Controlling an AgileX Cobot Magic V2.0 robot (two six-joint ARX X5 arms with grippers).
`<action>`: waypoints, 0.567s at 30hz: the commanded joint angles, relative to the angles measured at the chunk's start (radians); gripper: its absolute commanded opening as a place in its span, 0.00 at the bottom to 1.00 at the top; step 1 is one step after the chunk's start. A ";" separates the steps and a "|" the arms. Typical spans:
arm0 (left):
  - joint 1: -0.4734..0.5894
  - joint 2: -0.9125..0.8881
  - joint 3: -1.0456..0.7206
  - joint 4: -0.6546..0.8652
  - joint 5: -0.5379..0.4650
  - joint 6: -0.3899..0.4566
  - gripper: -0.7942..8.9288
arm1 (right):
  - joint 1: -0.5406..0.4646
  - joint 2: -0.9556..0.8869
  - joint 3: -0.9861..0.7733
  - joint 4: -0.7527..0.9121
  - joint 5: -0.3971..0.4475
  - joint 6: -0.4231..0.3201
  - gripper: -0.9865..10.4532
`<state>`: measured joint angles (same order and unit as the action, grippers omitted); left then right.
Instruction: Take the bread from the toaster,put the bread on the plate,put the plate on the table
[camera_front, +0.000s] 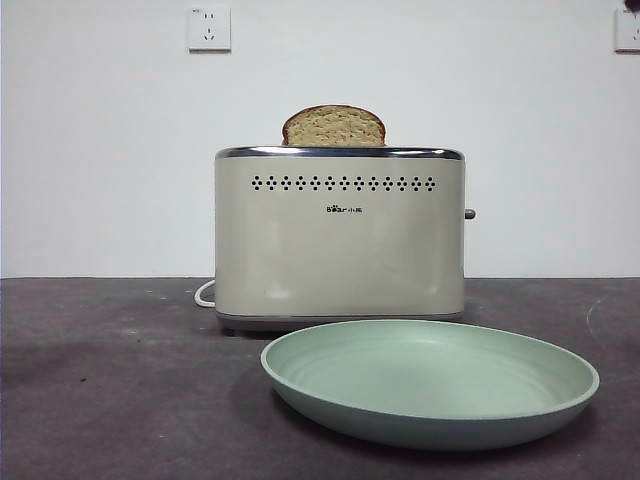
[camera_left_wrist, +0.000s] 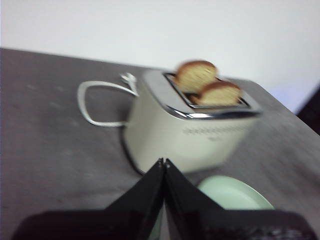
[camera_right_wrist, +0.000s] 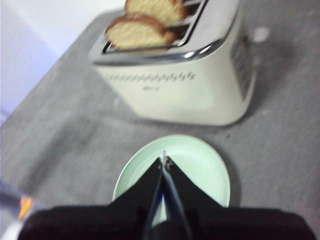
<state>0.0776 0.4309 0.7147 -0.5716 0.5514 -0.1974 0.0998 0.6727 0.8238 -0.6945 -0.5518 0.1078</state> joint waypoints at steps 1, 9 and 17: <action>0.002 0.031 0.049 -0.072 0.062 0.066 0.08 | 0.008 0.048 0.074 -0.114 -0.027 -0.107 0.08; 0.001 0.053 0.095 -0.195 0.108 0.146 0.08 | 0.008 0.089 0.121 -0.231 -0.026 -0.169 0.08; 0.001 0.053 0.095 -0.195 0.108 0.146 0.51 | 0.008 0.089 0.122 -0.230 -0.023 -0.143 0.46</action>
<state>0.0776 0.4850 0.8062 -0.7723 0.6579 -0.0685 0.1055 0.7624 0.9424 -0.9298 -0.5758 -0.0456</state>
